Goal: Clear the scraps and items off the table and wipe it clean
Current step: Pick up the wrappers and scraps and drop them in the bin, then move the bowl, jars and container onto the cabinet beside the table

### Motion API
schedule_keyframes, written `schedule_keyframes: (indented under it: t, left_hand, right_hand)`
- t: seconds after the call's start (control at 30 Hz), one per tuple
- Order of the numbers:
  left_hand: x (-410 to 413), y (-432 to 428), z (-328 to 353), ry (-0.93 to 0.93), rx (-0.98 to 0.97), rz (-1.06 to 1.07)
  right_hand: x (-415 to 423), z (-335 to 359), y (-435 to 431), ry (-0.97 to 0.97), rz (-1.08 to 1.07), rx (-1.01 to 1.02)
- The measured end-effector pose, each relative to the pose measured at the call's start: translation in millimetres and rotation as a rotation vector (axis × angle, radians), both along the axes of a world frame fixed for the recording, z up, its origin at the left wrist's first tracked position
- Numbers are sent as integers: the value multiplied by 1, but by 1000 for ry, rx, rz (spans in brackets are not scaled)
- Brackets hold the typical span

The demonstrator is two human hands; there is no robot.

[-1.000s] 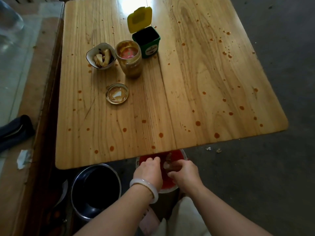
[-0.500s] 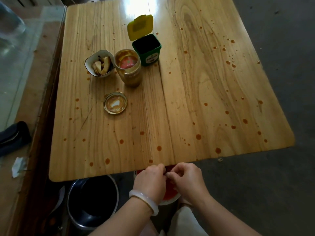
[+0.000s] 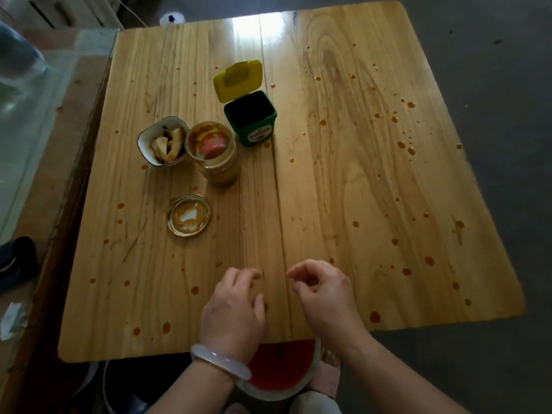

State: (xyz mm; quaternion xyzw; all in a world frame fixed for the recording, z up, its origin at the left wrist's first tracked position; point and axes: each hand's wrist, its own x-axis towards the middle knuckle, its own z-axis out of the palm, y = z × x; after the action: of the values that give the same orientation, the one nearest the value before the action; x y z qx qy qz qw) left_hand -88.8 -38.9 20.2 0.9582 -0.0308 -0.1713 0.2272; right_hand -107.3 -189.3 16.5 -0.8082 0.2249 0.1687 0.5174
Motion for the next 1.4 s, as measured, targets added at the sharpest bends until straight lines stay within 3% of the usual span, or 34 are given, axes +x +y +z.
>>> schedule_keyframes:
  t: [0.2, 0.63, 0.83, 1.07, 1.4]
  left_hand:
    - [40, 10, -3, -12, 4, 207]
    - [84, 58, -16, -38, 77, 398]
    - [113, 78, -19, -135, 0, 418]
    - [131, 126, -12, -130, -25, 374]
    - [153, 166, -9, -130, -108, 229]
  right_hand:
    - [32, 6, -12, 8, 68, 20]
    - [77, -7, 18, 26, 223, -64]
    - [108, -5, 74, -65, 356, -142]
    - [156, -14, 152, -121, 651, -426]
    - [171, -11, 177, 29, 562, -570]
